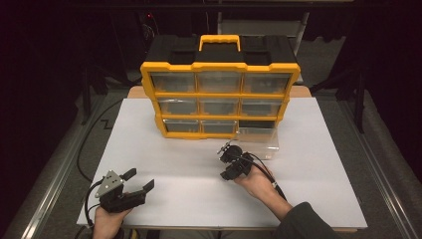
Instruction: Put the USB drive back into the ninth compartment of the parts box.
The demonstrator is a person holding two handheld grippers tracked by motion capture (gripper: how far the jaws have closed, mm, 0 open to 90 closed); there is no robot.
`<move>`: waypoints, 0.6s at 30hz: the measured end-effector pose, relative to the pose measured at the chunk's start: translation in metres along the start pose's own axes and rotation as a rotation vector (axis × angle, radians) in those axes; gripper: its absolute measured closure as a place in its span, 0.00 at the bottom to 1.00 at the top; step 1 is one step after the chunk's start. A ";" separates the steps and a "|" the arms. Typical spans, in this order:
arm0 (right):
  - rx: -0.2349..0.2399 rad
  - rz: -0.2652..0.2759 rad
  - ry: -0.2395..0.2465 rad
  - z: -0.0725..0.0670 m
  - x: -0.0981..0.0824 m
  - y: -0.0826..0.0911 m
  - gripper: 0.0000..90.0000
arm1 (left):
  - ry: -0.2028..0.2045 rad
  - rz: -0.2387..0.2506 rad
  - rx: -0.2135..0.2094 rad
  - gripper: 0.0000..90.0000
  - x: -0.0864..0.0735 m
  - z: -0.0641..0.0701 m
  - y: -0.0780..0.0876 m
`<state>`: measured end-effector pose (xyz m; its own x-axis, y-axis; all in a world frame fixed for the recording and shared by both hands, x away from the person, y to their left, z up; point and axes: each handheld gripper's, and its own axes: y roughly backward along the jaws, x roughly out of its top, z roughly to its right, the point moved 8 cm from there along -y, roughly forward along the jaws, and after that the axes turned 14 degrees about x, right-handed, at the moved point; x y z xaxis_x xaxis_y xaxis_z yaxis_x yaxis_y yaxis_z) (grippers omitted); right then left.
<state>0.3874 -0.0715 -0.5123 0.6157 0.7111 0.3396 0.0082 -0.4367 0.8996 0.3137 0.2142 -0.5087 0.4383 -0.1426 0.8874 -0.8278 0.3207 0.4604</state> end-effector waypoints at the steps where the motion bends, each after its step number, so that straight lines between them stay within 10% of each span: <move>1: -0.004 -0.004 0.002 0.000 0.000 0.000 0.76 | 0.000 0.001 0.001 0.23 0.000 0.000 0.000; 18: -0.051 -0.058 0.096 -0.003 0.003 -0.003 0.88 | -0.002 0.004 0.002 0.23 0.000 0.000 0.000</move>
<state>0.3867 -0.0666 -0.5131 0.5370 0.7847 0.3095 0.0001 -0.3670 0.9302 0.3135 0.2144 -0.5083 0.4348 -0.1430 0.8891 -0.8300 0.3193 0.4573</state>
